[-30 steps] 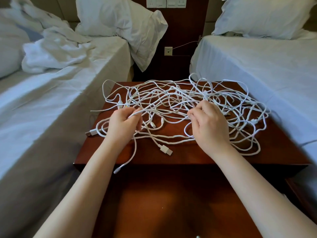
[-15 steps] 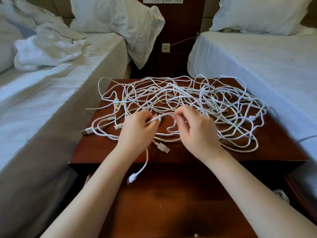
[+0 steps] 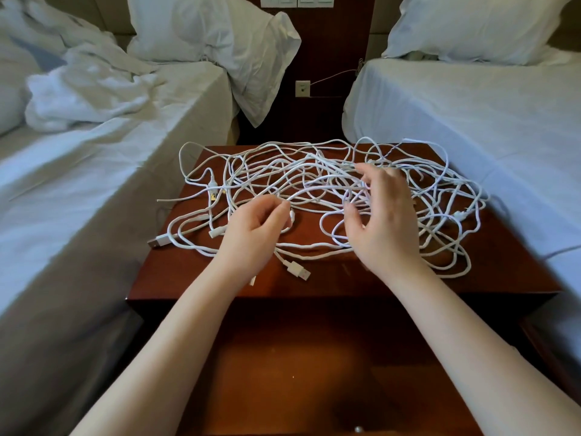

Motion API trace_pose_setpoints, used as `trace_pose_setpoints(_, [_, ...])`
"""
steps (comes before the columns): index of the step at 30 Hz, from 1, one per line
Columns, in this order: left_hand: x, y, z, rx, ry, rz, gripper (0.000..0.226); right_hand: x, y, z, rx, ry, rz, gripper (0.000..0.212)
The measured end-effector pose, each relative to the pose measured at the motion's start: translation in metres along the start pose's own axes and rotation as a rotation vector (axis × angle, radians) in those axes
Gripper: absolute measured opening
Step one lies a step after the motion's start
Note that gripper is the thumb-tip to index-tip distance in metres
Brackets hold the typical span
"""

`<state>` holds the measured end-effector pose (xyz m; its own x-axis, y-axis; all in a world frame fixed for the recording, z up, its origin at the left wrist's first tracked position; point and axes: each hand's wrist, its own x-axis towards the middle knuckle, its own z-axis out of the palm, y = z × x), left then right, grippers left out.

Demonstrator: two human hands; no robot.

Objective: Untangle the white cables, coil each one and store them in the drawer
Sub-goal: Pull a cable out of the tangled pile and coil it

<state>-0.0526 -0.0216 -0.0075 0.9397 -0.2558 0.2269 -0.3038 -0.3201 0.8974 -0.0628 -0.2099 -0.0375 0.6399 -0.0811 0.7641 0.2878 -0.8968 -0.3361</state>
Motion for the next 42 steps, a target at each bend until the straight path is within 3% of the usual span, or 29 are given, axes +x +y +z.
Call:
trace_pose_setpoints(2, [-0.002, 0.000, 0.002, 0.043, 0.004, 0.062, 0.029, 0.000, -0.007, -0.001, 0.030, -0.042, -0.124, 0.047])
trace_pose_setpoints(4, [-0.002, 0.000, 0.001, 0.074, 0.029, 0.130, 0.028, -0.001, -0.011, -0.001, 0.038, -0.052, -0.195, 0.038])
trace_pose_setpoints(6, [-0.002, 0.002, -0.001, 0.082, 0.055, 0.190, 0.025, -0.001, -0.010, -0.002, -0.010, 0.013, -0.244, 0.023])
trace_pose_setpoints(9, [-0.004, 0.006, -0.001, -0.012, 0.043, 0.180, 0.024, 0.001, -0.003, -0.002, -0.115, 0.088, -0.313, 0.023])
trace_pose_setpoints(14, [-0.007, 0.010, 0.005, -0.555, -0.302, -0.020, 0.027, 0.000, 0.000, 0.000, -0.083, 0.126, -0.199, 0.024])
trace_pose_setpoints(16, [-0.010, 0.012, 0.009, -0.628, -0.458, -0.071, 0.027, 0.001, 0.004, -0.003, -0.067, 0.143, -0.146, 0.023])
trace_pose_setpoints(22, [-0.018, 0.013, 0.017, -0.387, -0.697, -0.127, 0.035, 0.000, 0.001, -0.001, -0.019, 0.143, -0.079, 0.024])
trace_pose_setpoints(27, [-0.022, 0.018, 0.021, -0.395, -0.718, -0.181, 0.034, 0.002, 0.004, 0.000, 0.050, 0.175, -0.038, 0.027])
trace_pose_setpoints(31, [-0.024, 0.019, 0.022, -0.355, -0.757, -0.140, 0.039, 0.002, 0.001, -0.001, 0.106, 0.111, -0.125, 0.029])
trace_pose_setpoints(35, [-0.025, 0.021, 0.023, -0.543, -0.653, 0.010, 0.033, -0.007, -0.006, 0.007, 0.147, -0.127, -0.261, 0.018])
trace_pose_setpoints(38, [-0.019, 0.017, 0.016, -0.644, -0.466, 0.139, 0.032, -0.013, -0.017, 0.013, 0.143, -0.238, -0.334, 0.019])
trace_pose_setpoints(42, [-0.009, 0.012, 0.003, -0.797, -0.177, 0.144, 0.026, -0.016, -0.029, 0.013, 0.174, -0.467, -0.358, 0.020])
